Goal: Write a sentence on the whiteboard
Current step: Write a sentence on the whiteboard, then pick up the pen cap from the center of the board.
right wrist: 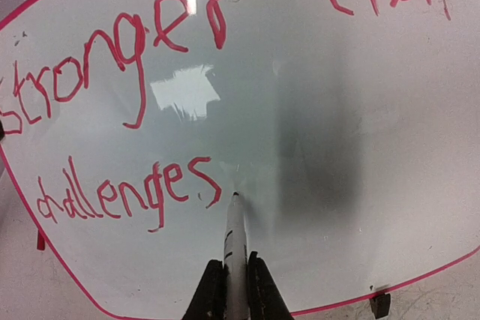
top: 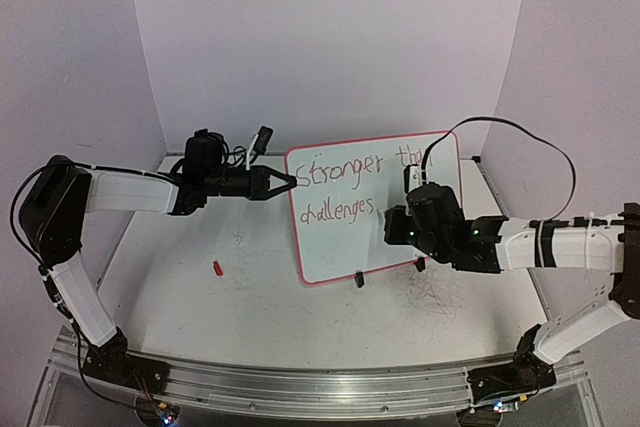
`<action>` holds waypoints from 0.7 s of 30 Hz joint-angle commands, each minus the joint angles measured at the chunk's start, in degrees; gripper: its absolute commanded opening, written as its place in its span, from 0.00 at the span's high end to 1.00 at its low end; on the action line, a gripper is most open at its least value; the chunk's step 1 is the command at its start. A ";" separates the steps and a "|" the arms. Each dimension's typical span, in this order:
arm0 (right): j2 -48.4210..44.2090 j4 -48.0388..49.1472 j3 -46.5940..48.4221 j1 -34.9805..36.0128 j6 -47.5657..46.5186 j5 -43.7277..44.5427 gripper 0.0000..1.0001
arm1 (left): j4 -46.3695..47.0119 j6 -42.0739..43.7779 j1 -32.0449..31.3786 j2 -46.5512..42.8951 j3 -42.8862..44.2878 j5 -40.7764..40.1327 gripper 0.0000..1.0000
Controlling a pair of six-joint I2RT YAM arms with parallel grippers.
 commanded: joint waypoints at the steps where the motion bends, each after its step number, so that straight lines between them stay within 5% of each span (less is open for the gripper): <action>1: 1.46 1.94 1.38 -0.51 -0.13 1.55 1.00 | -2.35 0.50 -0.46 -0.74 0.53 0.86 1.00; 12: -7.16 -3.73 0.95 -0.42 0.13 -0.01 1.00 | -2.45 0.56 -0.36 -1.02 0.36 0.17 0.98; 21: -15.94 -7.16 -1.46 -0.54 -0.97 5.29 1.00 | -4.32 1.80 -0.12 -3.44 0.49 -2.89 0.66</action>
